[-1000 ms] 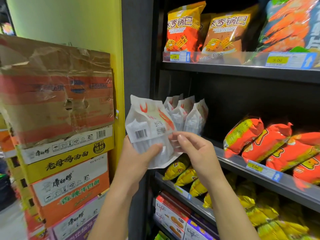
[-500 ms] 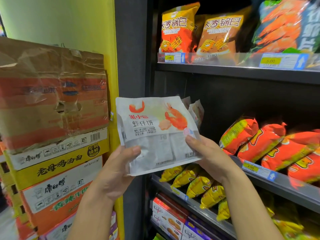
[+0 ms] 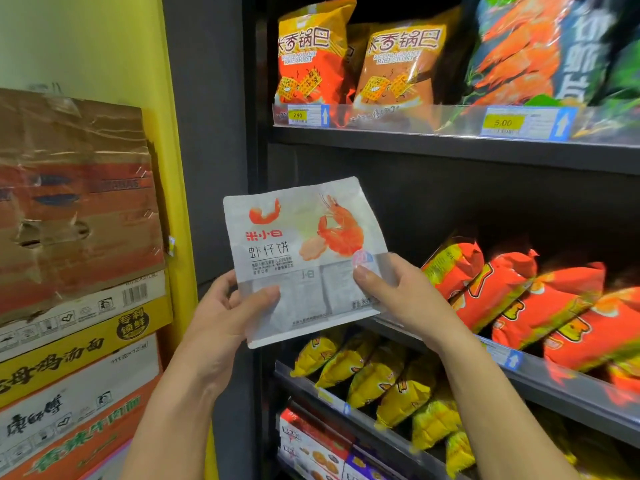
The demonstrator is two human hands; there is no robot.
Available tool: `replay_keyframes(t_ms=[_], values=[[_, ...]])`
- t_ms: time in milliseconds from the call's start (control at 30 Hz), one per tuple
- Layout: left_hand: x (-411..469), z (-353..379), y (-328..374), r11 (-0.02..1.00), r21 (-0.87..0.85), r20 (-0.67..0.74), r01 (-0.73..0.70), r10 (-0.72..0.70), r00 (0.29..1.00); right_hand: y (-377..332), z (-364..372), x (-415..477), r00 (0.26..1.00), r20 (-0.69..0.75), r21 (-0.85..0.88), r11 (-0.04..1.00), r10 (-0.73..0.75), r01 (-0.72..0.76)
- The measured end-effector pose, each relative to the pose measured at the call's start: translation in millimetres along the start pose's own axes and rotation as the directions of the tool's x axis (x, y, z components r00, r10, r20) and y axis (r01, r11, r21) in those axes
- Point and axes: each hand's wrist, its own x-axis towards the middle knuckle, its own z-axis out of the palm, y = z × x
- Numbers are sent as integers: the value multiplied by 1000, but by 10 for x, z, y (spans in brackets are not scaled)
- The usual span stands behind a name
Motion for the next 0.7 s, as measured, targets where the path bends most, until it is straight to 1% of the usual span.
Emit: replay_keyframes(t_ms=[100, 133, 167, 200, 233, 267, 300, 333, 400, 433, 500, 633, 700], values=[[140, 185, -18, 998, 20, -23, -57, 58, 998, 8, -280, 139, 999, -20, -223, 974, -34, 29], [184, 253, -25, 996, 40, -39, -74, 75, 996, 30, -390, 188, 997, -48, -348, 936, -65, 44], [234, 315, -44, 994, 65, -56, -91, 95, 994, 52, -507, 243, 992, -73, -504, 862, -101, 50], [286, 375, -69, 990, 89, -69, -107, 113, 991, 66, -623, 295, 987, -84, -663, 747, -134, 45], [338, 438, -100, 986, 115, -79, -120, 130, 988, 81, -731, 345, 985, -79, -796, 604, -150, 28], [383, 507, -129, 981, 138, -86, -135, 148, 985, 103, -831, 391, 988, -68, -886, 464, -139, 5], [444, 576, -177, 975, 163, -93, -149, 165, 982, 133, -923, 430, 993, -58, -935, 355, -104, -18], [495, 650, -222, 970, 182, -97, -164, 184, 978, 173, -1001, 466, 997, -52, -959, 281, -57, -34], [604, 794, -323, 961, 204, -109, -185, 210, 972, 250, -1104, 508, 998, -38, -982, 181, 40, -45], [656, 865, -371, 959, 208, -115, -192, 219, 969, 289, -1136, 518, 997, -30, -988, 152, 77, -41], [745, 1021, -444, 955, 217, -126, -204, 234, 964, 353, -1177, 526, 993, -14, -991, 129, 118, -29], [910, 1309, -564, 948, 222, -120, -227, 258, 959, 412, -1237, 520, 994, 19, -993, 118, 108, 7], [1010, 1454, -653, 938, 252, -103, -238, 271, 957, 430, -1258, 520, 994, 39, -994, 107, 100, 28]])
